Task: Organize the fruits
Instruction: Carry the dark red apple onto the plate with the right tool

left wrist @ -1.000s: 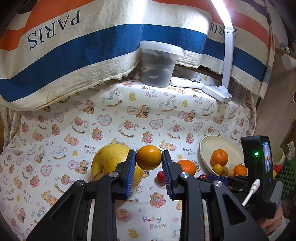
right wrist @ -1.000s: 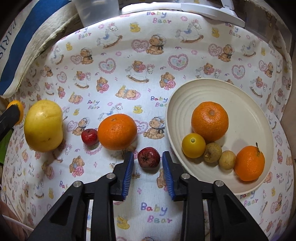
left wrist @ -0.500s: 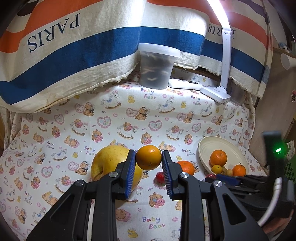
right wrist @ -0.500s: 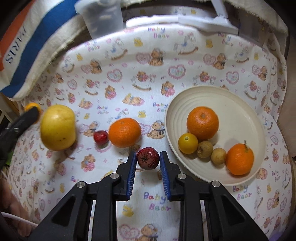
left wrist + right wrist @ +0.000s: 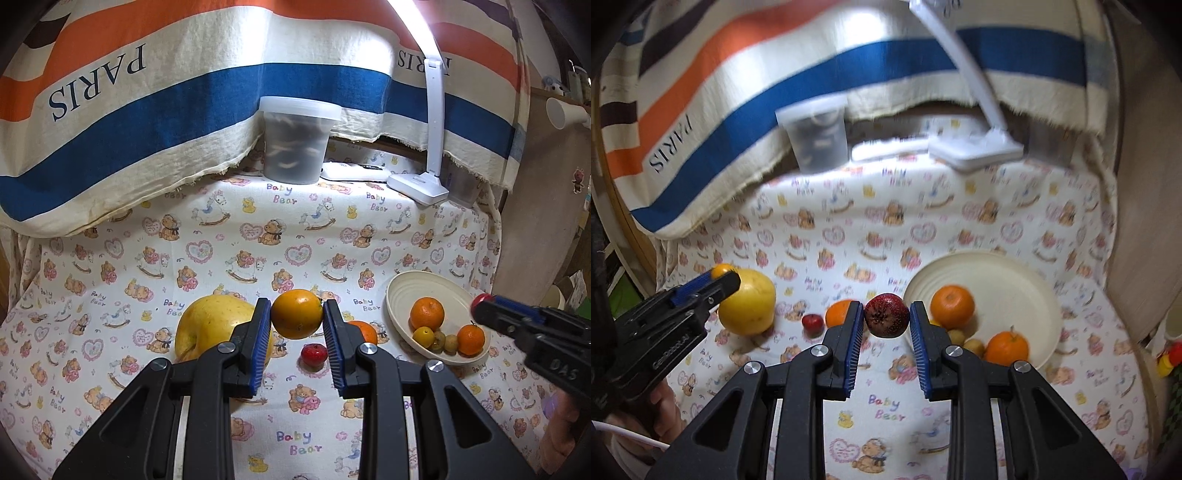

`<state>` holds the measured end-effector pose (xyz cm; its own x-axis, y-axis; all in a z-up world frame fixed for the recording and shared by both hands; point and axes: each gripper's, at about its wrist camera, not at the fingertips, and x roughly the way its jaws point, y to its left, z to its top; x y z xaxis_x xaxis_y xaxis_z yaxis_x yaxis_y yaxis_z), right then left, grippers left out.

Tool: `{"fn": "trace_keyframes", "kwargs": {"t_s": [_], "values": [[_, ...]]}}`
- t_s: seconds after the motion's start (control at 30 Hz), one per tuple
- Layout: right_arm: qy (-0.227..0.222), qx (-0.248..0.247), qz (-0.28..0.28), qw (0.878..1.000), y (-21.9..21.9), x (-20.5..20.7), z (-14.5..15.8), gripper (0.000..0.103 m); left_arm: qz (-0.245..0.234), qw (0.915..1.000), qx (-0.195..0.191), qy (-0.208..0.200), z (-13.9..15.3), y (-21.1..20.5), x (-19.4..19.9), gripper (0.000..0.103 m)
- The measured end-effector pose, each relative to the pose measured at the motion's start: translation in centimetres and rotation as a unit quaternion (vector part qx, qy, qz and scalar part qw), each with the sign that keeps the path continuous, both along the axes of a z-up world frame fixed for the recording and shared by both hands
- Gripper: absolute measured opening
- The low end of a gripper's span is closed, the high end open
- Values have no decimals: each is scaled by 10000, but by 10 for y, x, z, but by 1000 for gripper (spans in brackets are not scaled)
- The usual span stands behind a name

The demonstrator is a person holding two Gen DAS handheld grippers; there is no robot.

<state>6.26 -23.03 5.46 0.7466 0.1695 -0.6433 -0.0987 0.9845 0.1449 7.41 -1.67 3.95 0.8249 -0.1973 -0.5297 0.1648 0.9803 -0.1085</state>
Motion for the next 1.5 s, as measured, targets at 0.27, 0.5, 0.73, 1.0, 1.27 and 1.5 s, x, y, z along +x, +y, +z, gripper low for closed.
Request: {"fn": "trace_keyframes", "kwargs": {"t_s": [0.27, 0.5, 0.73, 1.0, 1.27, 1.5], "values": [[-78, 43, -183, 9998, -23, -8, -1, 27, 0, 10000, 58, 5, 0, -2, 0, 27], [-105, 63, -217, 9997, -36, -15, -5, 27, 72, 9999, 90, 101, -7, -1, 6, 27], [-161, 156, -293, 9993, -56, -24, 0, 27, 40, 9999, 112, 87, -10, -5, 4, 27], [-70, 380, -411, 9984, -87, -30, -5, 27, -46, 9992, 245, -314, 1, -14, -13, 27], [-64, 476, -632, 9968, -108, -24, -21, 27, -221, 9983, 217, -498, 2, -27, -22, 27], [235, 390, -879, 9951, -125, -6, -49, 27, -265, 9982, 336, -410, -8, -35, -17, 27]]}}
